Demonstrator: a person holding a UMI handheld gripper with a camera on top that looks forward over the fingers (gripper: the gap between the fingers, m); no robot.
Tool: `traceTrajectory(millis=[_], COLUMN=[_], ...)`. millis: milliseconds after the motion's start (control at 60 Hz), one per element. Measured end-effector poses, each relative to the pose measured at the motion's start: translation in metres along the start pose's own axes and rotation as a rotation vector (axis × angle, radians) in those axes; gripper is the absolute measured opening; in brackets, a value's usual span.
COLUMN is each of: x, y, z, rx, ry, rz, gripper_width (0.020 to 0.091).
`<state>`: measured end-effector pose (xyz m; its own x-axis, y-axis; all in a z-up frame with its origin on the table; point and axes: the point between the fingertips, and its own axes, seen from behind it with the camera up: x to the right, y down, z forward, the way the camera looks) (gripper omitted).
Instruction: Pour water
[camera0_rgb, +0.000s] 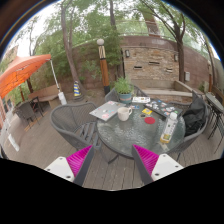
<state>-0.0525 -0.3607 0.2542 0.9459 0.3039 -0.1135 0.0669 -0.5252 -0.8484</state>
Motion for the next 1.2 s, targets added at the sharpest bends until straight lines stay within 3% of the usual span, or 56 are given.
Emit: traceTrajectory(millis=[367, 567, 783, 1033, 1117, 1150, 1200], x=[-0.011, 0.118, 0.276, 0.344, 0.357, 0.36, 0.36], y=[0.024, 0.019, 0.019, 0.015, 0.005, 0.0, 0.0], z=[0.036, 0.058, 0.143, 0.24, 0.25, 0.252, 0.26], rx=[-0.001, 0.125, 0.226, 0.281, 0.343, 0.366, 0.367], ry=[0.15, 0.316, 0.453, 0.462, 0.486, 0.493, 0.493], rz=[0.114, 0.153, 0.165, 0.114, 0.112, 0.113, 0.108], gripper_width=[0.0836, 0.084, 0.0839, 0.0838, 0.084, 0.0819, 0.0578])
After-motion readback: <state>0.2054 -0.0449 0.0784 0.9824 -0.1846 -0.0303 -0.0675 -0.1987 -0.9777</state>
